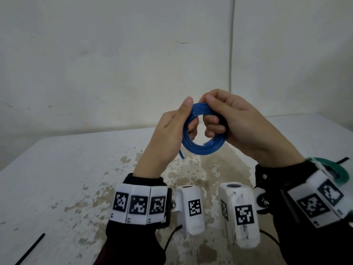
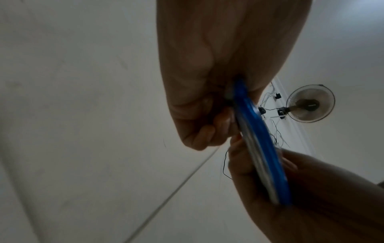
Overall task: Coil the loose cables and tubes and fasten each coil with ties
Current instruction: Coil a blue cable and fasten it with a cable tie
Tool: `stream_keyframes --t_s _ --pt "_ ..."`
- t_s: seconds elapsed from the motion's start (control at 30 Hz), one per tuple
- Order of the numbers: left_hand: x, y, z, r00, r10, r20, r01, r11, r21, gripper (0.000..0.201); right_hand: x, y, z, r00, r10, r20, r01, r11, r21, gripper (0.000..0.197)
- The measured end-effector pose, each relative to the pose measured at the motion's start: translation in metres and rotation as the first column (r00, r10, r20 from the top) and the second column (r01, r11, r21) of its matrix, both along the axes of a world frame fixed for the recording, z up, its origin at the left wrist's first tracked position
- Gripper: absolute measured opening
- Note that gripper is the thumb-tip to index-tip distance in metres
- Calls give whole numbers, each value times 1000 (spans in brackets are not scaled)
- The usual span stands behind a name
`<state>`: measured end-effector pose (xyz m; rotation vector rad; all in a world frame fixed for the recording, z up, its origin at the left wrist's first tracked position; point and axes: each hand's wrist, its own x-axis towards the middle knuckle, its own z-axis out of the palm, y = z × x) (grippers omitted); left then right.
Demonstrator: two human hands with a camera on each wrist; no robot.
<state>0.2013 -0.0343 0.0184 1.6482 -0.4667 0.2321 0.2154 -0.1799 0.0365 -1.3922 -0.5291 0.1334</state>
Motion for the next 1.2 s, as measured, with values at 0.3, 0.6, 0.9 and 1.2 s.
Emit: stream_keyframes --t_s 0.3,0.6,0.9,1.2 --pt "1 5 -2 995 -96 -12 95 994 -49 51 3 -3 2 997 6 -75 0 996 85 21" --pt "2 -3 0 974 -171 -149 137 967 -216 54 3 2 -4 986 -148 75 147 989 22 23" --pt "0 7 -2 987 -93 -134 102 993 66 60 -1 -8 0 991 33 130 1 967 -256 17" --pt "-1 -5 4 942 -211 -260 122 939 -321 50 6 1 -6 985 -128 111 130 991 -11 18"
